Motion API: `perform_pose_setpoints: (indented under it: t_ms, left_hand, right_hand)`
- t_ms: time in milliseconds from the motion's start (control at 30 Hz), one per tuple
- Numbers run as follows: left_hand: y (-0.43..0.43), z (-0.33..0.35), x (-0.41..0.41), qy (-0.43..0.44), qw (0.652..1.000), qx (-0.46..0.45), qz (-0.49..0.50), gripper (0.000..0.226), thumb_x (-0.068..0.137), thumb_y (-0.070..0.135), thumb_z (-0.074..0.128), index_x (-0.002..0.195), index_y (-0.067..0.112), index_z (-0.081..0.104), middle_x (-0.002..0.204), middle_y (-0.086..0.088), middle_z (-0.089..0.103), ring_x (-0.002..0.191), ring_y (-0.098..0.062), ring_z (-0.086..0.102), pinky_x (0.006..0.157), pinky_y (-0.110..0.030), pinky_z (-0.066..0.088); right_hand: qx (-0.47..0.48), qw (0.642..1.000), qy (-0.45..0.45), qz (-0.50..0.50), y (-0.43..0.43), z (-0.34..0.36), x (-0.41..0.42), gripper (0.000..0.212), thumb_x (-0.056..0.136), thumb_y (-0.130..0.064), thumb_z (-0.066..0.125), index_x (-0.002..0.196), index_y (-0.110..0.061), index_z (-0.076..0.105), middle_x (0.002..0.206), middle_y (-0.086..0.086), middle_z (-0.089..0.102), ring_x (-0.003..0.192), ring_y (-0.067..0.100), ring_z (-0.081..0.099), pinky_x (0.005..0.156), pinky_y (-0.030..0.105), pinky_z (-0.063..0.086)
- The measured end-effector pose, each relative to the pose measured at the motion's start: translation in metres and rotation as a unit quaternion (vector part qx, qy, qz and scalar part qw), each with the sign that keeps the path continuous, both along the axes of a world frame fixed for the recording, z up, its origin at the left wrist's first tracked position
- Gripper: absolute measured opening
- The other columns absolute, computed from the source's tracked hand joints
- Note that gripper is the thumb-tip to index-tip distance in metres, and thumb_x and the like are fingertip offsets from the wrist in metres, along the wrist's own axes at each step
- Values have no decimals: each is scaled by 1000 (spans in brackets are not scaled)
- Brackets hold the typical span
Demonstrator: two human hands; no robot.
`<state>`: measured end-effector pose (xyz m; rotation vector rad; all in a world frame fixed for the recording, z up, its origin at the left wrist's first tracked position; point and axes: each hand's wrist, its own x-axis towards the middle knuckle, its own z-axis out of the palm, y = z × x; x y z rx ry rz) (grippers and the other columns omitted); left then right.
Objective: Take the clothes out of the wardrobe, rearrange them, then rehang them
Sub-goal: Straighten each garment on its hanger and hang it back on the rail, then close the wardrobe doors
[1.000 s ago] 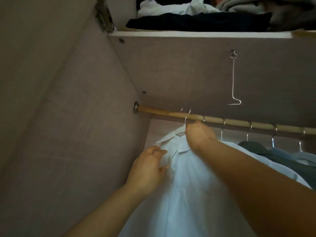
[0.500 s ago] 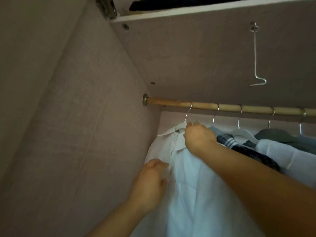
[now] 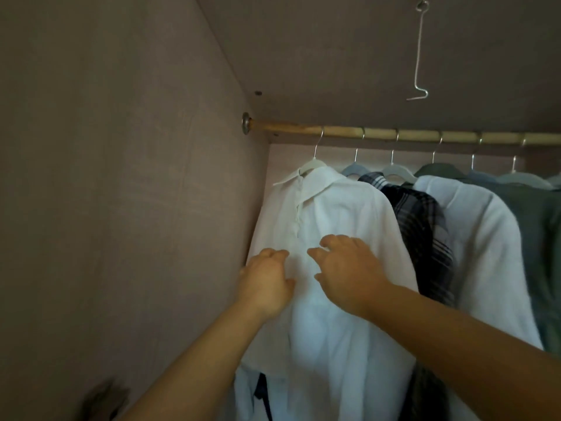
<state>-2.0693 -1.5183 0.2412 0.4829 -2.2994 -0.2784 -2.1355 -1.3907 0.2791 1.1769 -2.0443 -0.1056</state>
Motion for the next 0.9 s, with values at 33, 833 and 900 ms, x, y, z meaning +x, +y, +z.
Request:
perform_pose_setpoints:
  t_ms: [33, 833, 900]
  left_hand:
    - [5, -7, 7, -8, 1000, 5, -1, 56, 92, 31, 52, 144, 19, 32, 145, -4, 36, 131, -22, 37, 108, -37, 32]
    - [252, -54, 397, 142, 976, -144, 83, 46, 83, 27, 55, 125, 9, 57, 122, -11, 58, 106, -32, 58, 91, -39, 45]
    - [260, -44, 433, 190, 961, -181, 90, 43, 82, 29, 52, 119, 8, 60, 116, -10, 60, 103, -30, 58, 88, -37, 47]
  right_hand:
    - [12, 1000, -10, 2, 8, -10, 5, 41, 95, -26, 45, 136, -20, 40, 135, 5, 40, 123, 24, 38, 104, 36, 28]
    - [-48, 966, -105, 233, 229, -77, 302, 50, 93, -23, 53, 141, -21, 39, 136, 1, 43, 121, 20, 42, 96, 21, 30]
    - [-92, 958, -72, 262, 232, -69, 332, 49, 85, -16, 66, 132, -15, 52, 124, 7, 53, 110, 27, 53, 89, 26, 36]
